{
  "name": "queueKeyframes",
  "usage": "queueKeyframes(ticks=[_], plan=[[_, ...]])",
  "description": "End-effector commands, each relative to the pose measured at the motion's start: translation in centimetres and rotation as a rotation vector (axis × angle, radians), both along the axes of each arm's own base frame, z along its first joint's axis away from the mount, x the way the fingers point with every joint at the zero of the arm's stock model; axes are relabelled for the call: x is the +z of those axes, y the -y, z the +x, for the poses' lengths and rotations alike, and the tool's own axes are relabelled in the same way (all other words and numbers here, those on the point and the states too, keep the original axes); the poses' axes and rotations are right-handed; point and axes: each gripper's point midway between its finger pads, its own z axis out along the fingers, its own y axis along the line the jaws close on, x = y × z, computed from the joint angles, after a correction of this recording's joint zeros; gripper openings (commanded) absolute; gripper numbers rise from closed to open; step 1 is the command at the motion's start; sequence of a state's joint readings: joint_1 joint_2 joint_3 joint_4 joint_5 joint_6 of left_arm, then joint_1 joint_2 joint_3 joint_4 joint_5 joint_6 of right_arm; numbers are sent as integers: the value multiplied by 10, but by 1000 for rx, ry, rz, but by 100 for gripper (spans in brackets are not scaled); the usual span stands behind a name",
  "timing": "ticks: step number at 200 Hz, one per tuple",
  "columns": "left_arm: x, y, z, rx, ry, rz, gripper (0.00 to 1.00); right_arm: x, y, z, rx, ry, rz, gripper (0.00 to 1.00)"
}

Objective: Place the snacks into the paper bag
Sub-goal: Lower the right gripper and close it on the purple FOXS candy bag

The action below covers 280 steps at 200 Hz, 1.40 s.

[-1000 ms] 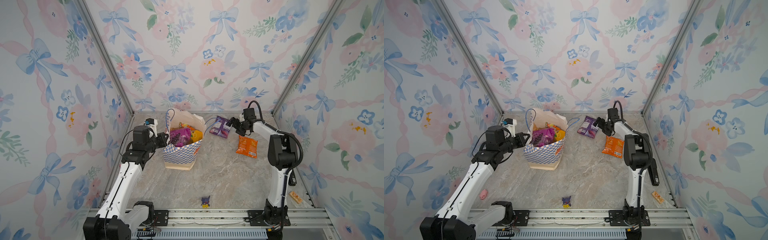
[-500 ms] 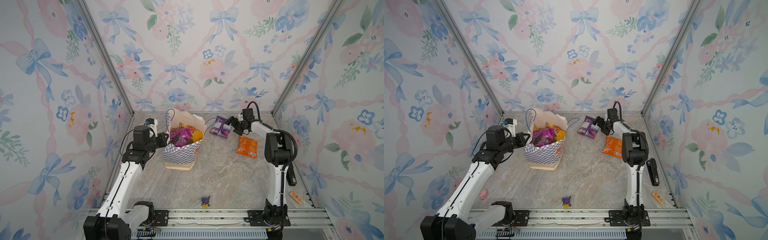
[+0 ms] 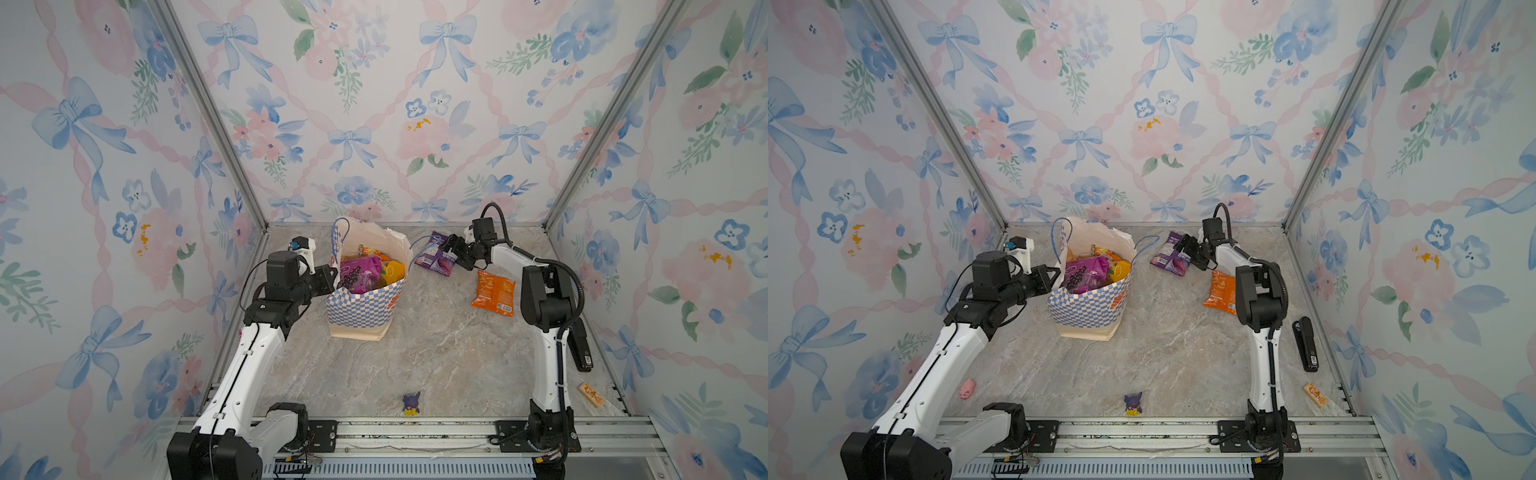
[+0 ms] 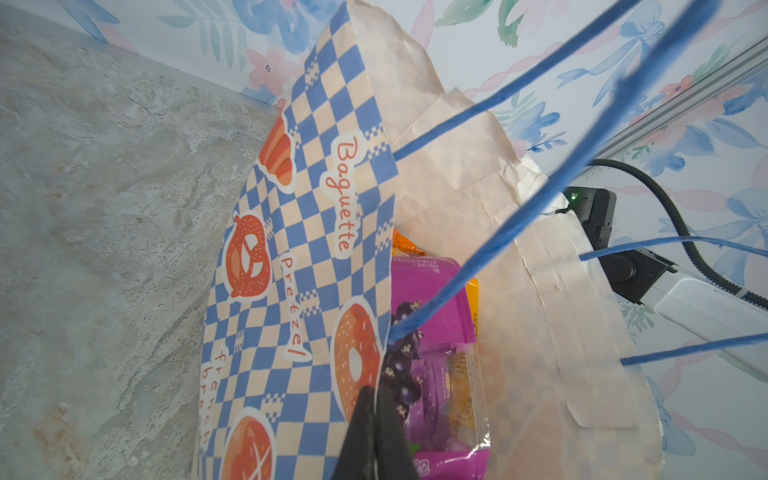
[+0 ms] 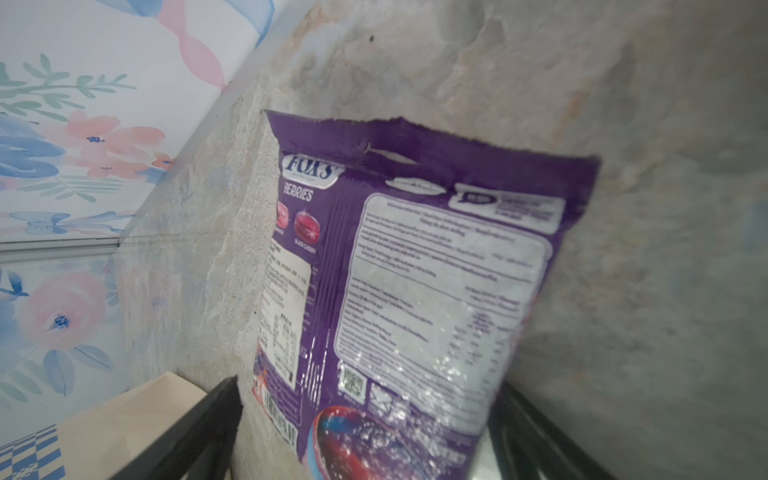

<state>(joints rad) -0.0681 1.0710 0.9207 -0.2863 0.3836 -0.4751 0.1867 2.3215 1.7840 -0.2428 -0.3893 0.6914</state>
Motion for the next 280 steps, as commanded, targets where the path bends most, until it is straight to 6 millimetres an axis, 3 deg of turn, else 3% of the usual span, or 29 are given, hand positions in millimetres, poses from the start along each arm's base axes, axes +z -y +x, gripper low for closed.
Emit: queueKeyframes(ticks=[1, 75, 157, 225, 280], plan=[[-3, -1, -2, -9, -11, 5, 0, -33, -13, -15, 15, -80, -20, 87], [-3, -1, -2, -10, -13, 5, 0, -40, -12, -17, -13, -77, 8, 55], [-3, -2, -2, -6, -7, 10, 0, -37, -7, -12, -36, -59, 45, 0], [-2, -2, -1, -7, -6, 8, 0, -22, 6, -18, -44, -26, 61, 0], [-1, -2, -1, -7, -7, 7, 0, 6, 10, -43, 1, 10, 69, 0]])
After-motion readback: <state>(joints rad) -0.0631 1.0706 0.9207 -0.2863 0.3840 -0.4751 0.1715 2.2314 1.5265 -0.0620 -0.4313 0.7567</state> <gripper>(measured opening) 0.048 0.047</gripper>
